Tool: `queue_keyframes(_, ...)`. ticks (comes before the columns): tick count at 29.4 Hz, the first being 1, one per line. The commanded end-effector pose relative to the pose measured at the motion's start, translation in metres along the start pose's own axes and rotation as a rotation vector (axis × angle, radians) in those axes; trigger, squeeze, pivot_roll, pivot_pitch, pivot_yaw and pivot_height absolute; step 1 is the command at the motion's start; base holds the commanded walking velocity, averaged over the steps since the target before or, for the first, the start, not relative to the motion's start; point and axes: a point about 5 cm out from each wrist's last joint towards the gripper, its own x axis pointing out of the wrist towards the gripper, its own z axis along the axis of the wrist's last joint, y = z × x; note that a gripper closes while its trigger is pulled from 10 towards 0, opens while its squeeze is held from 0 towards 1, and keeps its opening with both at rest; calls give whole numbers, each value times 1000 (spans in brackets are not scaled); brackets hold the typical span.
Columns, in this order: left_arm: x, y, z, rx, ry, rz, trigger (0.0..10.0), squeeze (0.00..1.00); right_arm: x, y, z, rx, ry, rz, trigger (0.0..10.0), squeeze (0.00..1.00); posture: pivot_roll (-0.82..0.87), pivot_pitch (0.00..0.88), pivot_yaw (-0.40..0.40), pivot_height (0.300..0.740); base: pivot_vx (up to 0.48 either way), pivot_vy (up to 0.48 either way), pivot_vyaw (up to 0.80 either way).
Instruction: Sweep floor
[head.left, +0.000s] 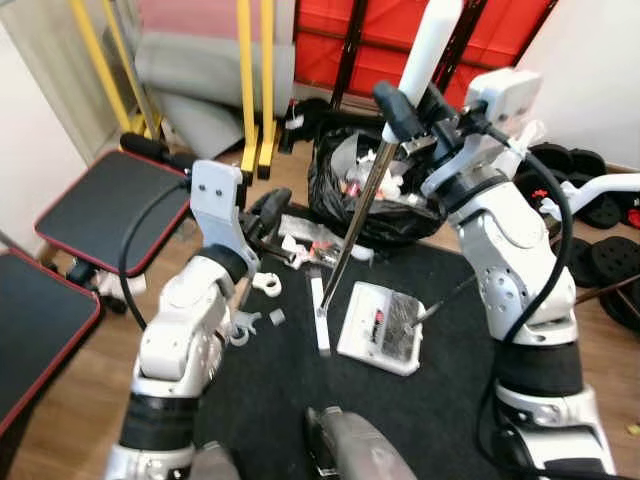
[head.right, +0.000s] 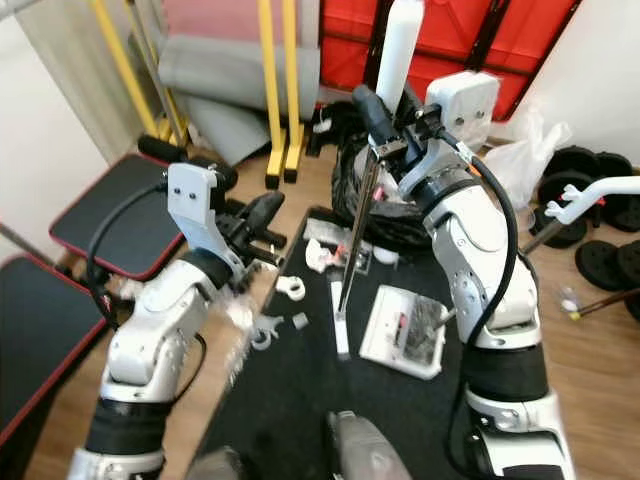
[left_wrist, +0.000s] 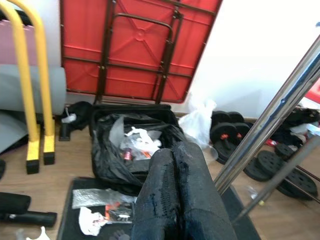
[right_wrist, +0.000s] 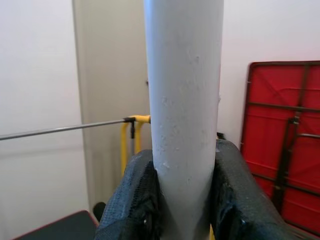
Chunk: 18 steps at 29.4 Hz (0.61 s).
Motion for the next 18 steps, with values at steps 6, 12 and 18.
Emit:
queue_keyframes(6,-6,0,-8,3,26,-18,10000,0,4,12,10,56,-63,43,10000,0,-183,109,-116,740,309,0,-133)
queue_keyframes(12,-9,-1,-11,3,31,-18,10000,0,5,13,13,67,-82,40,10000,0,-180,118,-122,740,311,0,-267)
queue_keyframes(18,-11,-4,-13,-1,36,-19,10000,0,6,16,14,82,-91,48,10000,0,-180,120,-124,740,308,0,0)
